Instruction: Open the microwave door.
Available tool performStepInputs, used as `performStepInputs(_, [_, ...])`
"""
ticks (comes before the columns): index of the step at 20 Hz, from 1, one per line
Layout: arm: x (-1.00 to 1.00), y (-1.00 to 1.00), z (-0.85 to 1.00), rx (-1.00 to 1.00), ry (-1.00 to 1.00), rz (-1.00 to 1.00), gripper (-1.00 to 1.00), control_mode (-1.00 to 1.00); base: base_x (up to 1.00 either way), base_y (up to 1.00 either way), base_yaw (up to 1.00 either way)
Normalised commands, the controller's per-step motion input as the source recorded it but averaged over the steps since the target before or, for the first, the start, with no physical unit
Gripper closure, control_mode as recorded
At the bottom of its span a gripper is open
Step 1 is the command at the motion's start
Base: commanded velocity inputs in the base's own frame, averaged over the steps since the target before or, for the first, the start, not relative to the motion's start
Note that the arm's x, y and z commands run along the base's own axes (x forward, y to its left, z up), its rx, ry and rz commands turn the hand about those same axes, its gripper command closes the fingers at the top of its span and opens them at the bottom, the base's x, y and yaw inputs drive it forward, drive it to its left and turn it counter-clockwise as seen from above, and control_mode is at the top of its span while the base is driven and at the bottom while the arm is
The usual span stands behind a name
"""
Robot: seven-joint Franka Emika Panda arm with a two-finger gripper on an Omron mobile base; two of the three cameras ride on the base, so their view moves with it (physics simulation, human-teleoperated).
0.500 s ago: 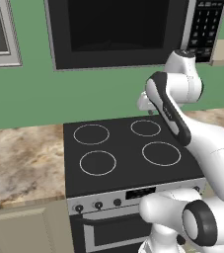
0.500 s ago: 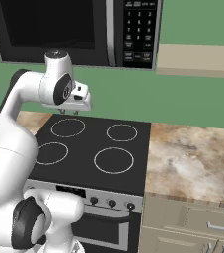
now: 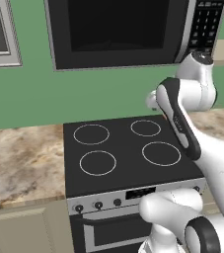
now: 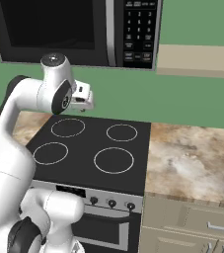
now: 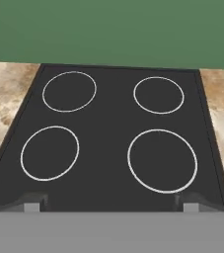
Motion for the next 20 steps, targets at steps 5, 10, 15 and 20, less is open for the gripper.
performStepInputs(5, [-0.21,-0.29,0.34,0.0,-0.38,0.0,-1.0,-1.0,0.0,0.0,0.0])
performStepInputs(10, [-0.06,-0.25,0.59,0.0,-0.23,-0.01,-1.0,-1.0,0.0,0.0,0.0])
performStepInputs(15, [0.0,-0.24,0.73,0.0,-0.1,-0.01,-1.0,-1.0,0.0,0.0,0.0])
performStepInputs(20, [0.0,-0.43,0.72,0.0,-0.06,-0.01,-1.0,-1.0,0.0,0.0,0.0])
